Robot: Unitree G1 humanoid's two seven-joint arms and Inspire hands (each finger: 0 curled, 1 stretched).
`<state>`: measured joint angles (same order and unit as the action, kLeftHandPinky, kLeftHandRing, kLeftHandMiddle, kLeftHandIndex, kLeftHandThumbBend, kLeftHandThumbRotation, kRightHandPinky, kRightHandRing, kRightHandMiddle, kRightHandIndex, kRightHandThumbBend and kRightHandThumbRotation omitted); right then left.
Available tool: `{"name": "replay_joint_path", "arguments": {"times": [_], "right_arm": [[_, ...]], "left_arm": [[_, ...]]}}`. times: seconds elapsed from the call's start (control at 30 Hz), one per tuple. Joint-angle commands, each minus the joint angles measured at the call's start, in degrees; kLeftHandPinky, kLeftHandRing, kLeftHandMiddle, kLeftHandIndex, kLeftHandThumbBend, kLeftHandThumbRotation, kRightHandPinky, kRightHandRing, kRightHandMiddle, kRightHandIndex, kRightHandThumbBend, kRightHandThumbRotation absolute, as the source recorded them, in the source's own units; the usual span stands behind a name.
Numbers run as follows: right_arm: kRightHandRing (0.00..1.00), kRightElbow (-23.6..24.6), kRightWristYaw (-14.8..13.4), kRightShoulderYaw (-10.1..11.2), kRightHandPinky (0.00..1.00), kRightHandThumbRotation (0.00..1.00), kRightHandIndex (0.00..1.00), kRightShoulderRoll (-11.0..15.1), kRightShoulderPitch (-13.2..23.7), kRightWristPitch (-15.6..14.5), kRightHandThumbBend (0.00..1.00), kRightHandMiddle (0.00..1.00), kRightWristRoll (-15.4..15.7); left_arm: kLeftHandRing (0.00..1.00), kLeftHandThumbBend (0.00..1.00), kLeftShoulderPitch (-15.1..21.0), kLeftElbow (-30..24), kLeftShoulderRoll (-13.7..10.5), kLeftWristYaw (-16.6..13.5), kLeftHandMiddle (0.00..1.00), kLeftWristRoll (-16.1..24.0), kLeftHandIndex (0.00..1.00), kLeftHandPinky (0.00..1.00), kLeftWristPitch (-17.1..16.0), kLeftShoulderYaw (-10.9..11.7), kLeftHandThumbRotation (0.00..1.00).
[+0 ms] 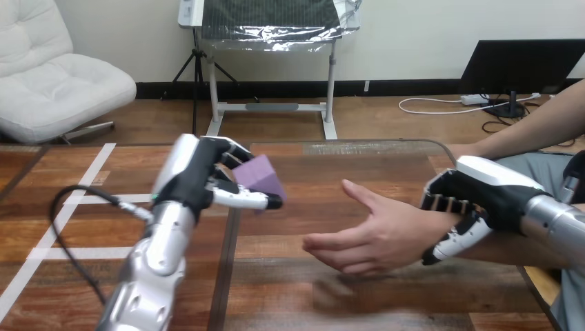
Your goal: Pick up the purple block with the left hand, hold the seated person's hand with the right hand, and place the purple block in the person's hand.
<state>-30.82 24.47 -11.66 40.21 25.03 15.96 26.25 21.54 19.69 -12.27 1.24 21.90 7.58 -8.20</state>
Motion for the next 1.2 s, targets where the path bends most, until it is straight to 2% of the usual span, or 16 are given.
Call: {"name": "replay_joint_path", "arguments": {"times": [0.0,0.5,1.17], "right_arm": [[0.42,2.5,0.6,-0.7,0.36,0.17,0.51,-2.7,2.0,-1.2,0.81,0.49,-1.1],[0.44,7.2,2.1,-0.5,0.38,0.21,0.52,-3.3,1.6,-4.6,0.82,0.5,-1.4],[0.44,9.8,3.0,-0.4,0.38,0.24,0.52,-4.2,2.0,-5.5,0.82,0.5,-1.4]], "left_arm": [[0.28,0.69,6.6,2.4,1.1,-1.3,0.36,0.8,0.46,0.21,-2.1,-1.4,0.0],[0.25,0.69,9.4,6.4,4.4,-2.0,0.34,1.2,0.46,0.18,-2.6,-4.1,0.0],[0.22,0.7,12.6,11.0,9.1,-2.1,0.32,1.5,0.45,0.15,-3.8,-7.0,0.0]]}}
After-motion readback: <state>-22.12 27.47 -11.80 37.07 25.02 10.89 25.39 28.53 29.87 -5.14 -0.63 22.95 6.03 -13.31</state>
